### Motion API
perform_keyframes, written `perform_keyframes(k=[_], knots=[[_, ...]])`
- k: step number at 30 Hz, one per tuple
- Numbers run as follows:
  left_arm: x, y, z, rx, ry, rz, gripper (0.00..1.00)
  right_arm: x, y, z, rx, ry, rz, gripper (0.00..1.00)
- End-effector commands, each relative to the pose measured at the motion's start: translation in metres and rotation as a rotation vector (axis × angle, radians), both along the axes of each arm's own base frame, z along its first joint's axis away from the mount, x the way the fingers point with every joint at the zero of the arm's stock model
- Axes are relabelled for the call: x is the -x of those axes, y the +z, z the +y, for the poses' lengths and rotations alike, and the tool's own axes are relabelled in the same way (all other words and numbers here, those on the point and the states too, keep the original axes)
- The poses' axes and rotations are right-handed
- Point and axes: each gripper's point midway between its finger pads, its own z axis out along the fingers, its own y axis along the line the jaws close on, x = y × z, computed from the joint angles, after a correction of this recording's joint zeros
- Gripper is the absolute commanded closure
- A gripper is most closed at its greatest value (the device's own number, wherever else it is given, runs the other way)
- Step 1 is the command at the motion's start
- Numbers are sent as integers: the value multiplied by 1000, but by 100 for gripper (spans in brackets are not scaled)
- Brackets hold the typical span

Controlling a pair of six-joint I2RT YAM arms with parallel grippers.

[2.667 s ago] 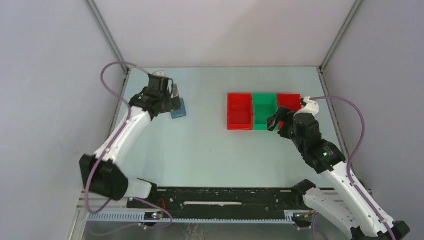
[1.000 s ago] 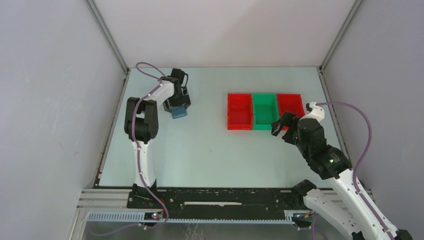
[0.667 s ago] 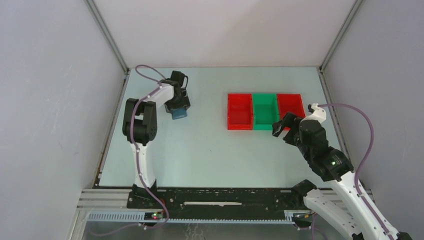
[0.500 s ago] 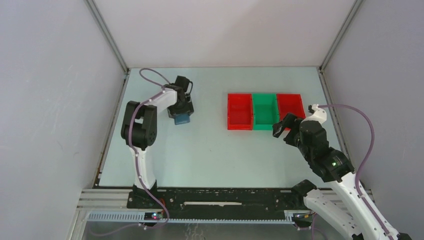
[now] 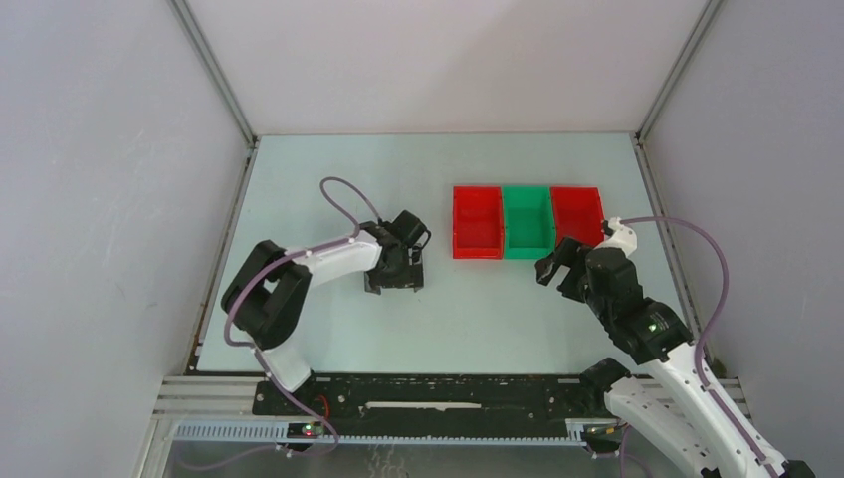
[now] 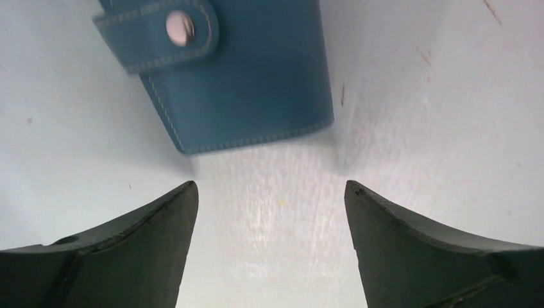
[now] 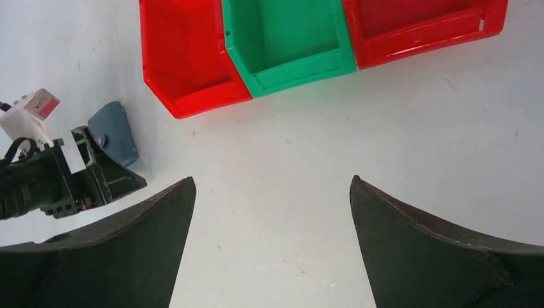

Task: Take the credit cards out of the card holder
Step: Move the card holder to the center of the board.

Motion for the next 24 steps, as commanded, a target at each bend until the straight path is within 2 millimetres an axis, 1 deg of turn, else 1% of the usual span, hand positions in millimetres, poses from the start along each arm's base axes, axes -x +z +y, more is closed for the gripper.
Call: perform_keyframes(k=[1, 3, 5, 6, 8, 9, 10, 11, 12, 13, 14, 18, 20, 24], knots=[[4, 37, -3, 33, 55, -113, 9, -7, 8, 11, -62, 8, -35, 0], [-6, 59, 8, -4, 69, -192, 8, -7, 5, 11, -67, 8, -36, 0], [-22, 81, 22, -81, 96, -286, 7, -7, 4, 12, -71, 13, -36, 0], [-32, 89, 30, -131, 109, -328, 7, -8, 4, 13, -74, 14, -36, 0], [-49, 98, 37, -223, 102, -380, 7, -9, 4, 15, -78, 19, -38, 0], [-55, 98, 40, -277, 78, -382, 6, -9, 4, 15, -79, 22, -39, 0], [-61, 92, 42, -329, 61, -370, 7, -9, 5, 16, -81, 24, -39, 0], [-66, 95, 43, -360, 65, -378, 8, -8, 5, 16, -83, 27, -40, 0], [-70, 87, 43, -390, 62, -358, 10, -8, 6, 16, -86, 26, -41, 0], [-75, 86, 37, -370, 56, -341, 12, -7, 5, 16, -84, 27, -39, 0], [-77, 81, 31, -350, 49, -313, 15, -7, 5, 16, -84, 26, -39, 0], [-83, 63, 23, -322, 75, -283, 26, -4, 5, 14, -83, 24, -36, 0], [-84, 55, 25, -316, 92, -274, 29, -2, 5, 12, -84, 19, -39, 1], [-88, 39, 31, -299, 112, -238, 34, 0, 6, 10, -79, 19, -41, 0]])
